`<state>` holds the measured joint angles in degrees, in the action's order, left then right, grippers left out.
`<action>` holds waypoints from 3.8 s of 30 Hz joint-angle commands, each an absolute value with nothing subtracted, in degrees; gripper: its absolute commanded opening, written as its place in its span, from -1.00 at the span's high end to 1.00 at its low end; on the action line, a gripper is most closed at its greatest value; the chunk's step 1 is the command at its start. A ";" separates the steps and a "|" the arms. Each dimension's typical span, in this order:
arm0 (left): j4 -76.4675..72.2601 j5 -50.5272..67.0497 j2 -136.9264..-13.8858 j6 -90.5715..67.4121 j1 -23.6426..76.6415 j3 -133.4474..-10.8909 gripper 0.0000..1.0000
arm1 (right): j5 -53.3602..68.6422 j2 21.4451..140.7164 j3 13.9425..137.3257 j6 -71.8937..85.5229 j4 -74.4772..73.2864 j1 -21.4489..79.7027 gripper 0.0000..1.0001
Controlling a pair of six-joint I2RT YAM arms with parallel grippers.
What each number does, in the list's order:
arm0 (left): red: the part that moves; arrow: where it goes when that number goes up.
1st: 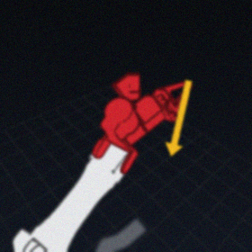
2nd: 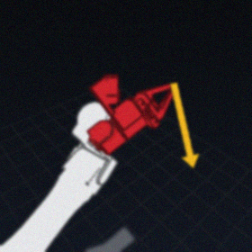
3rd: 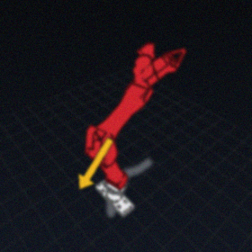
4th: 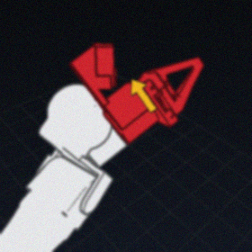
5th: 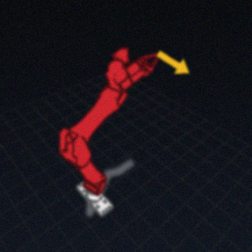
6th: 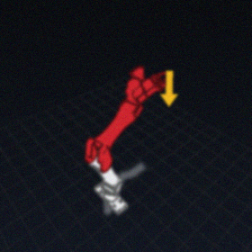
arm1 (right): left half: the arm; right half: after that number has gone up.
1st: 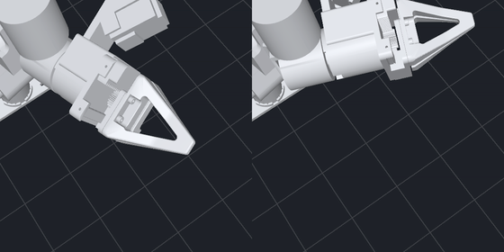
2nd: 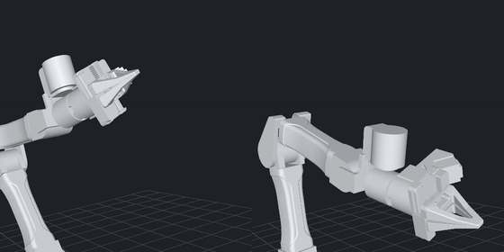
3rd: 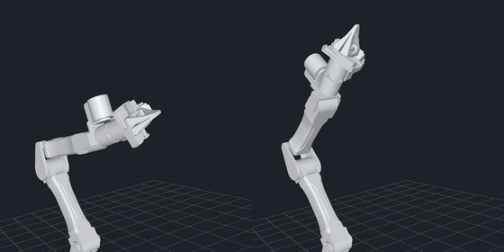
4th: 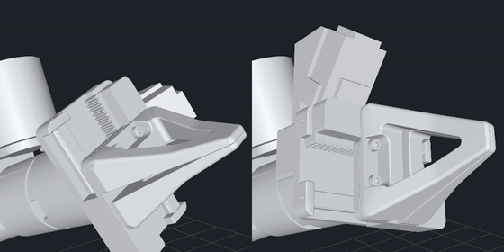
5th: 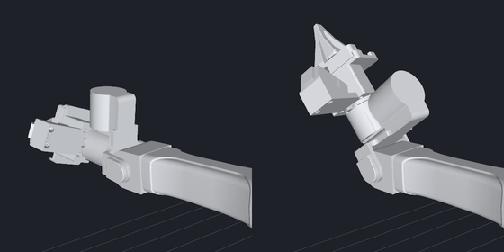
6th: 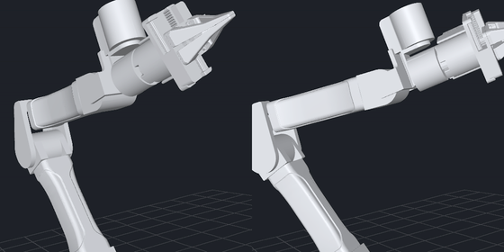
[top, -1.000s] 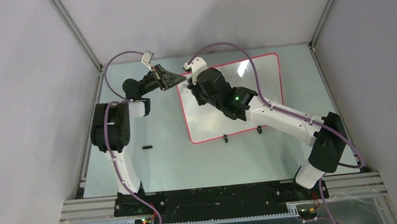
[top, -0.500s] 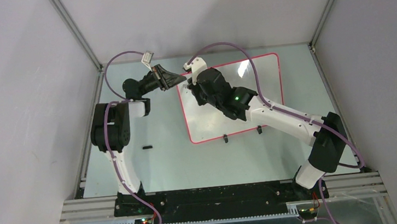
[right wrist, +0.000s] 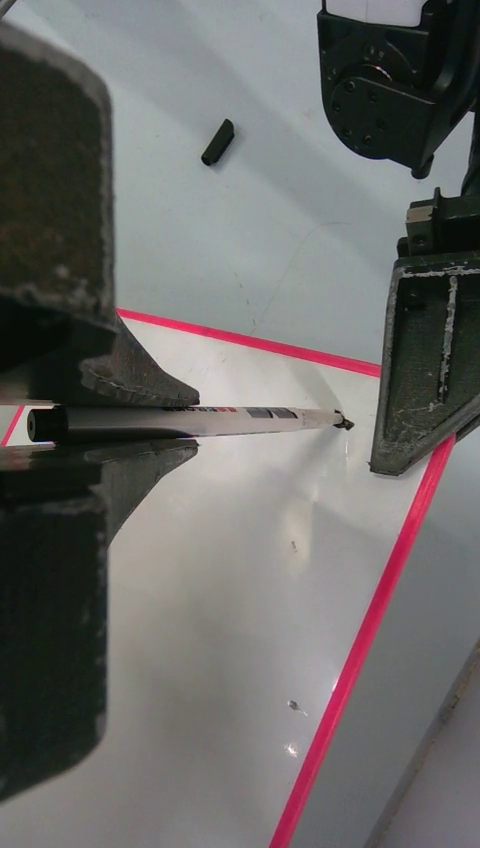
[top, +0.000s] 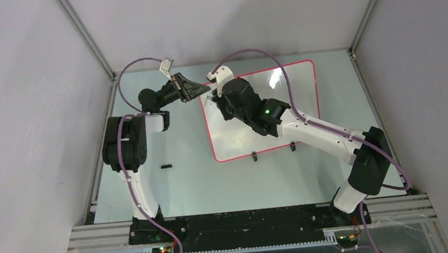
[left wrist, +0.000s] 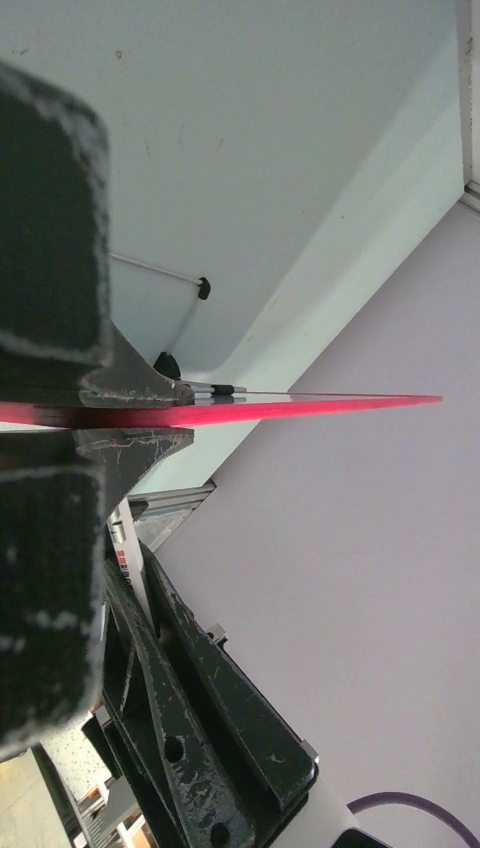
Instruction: Write a sentence on the whiteboard
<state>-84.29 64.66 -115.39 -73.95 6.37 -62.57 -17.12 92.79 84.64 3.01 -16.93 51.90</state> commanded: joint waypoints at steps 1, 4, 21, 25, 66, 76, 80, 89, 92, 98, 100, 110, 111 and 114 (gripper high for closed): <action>-87.80 65.93 -111.50 -72.89 7.81 -62.93 1.00 | -18.16 91.79 83.16 3.70 -17.68 51.64 1.00; -87.80 65.98 -111.53 -72.86 7.77 -62.93 1.00 | -17.98 91.39 82.32 3.98 -17.75 51.74 1.00; -87.80 65.93 -111.47 -72.86 7.80 -62.93 1.00 | -18.26 90.00 80.05 4.69 -19.45 52.40 1.00; -87.80 65.93 -111.43 -72.86 7.80 -62.93 1.00 | -18.11 89.23 79.42 4.84 -19.91 52.64 1.00; -87.80 65.92 -111.40 -72.88 7.92 -62.97 1.00 | -15.20 90.74 87.17 4.73 -18.96 50.47 1.00; -87.81 65.92 -111.43 -72.86 8.01 -63.01 1.00 | -16.87 90.94 87.39 4.43 -18.91 50.46 1.00; -87.80 65.93 -111.42 -72.87 8.00 -63.02 1.00 | -16.92 91.03 87.57 4.31 -18.94 50.53 1.00; -87.85 65.93 -111.49 -72.88 8.00 -63.02 1.00 | -17.24 91.84 88.52 4.14 -19.16 50.49 1.00; -87.80 65.94 -111.44 -72.86 8.06 -63.03 1.00 | -17.43 92.15 88.72 4.13 -19.68 50.46 1.00; -87.80 65.92 -111.40 -72.86 8.02 -63.02 1.00 | -17.98 91.98 88.12 4.16 -20.28 50.60 1.00; -87.82 65.93 -111.44 -72.86 8.06 -63.06 1.00 | -18.12 91.87 87.67 4.21 -20.33 50.54 1.00; -87.80 65.93 -111.44 -72.91 8.08 -63.02 1.00 | -17.25 91.63 86.22 4.74 -20.86 50.56 1.00; -87.80 65.92 -111.44 -72.88 8.08 -63.02 1.00 | -17.02 91.46 85.94 4.79 -20.88 50.61 1.00; -87.80 65.92 -111.40 -72.89 8.11 -63.02 1.00 | -16.27 91.25 85.57 4.93 -21.01 50.54 1.00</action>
<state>-83.50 64.66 -115.07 -73.47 6.52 -62.59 -16.64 92.05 86.06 4.69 -21.12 50.61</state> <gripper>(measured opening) 0.045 0.149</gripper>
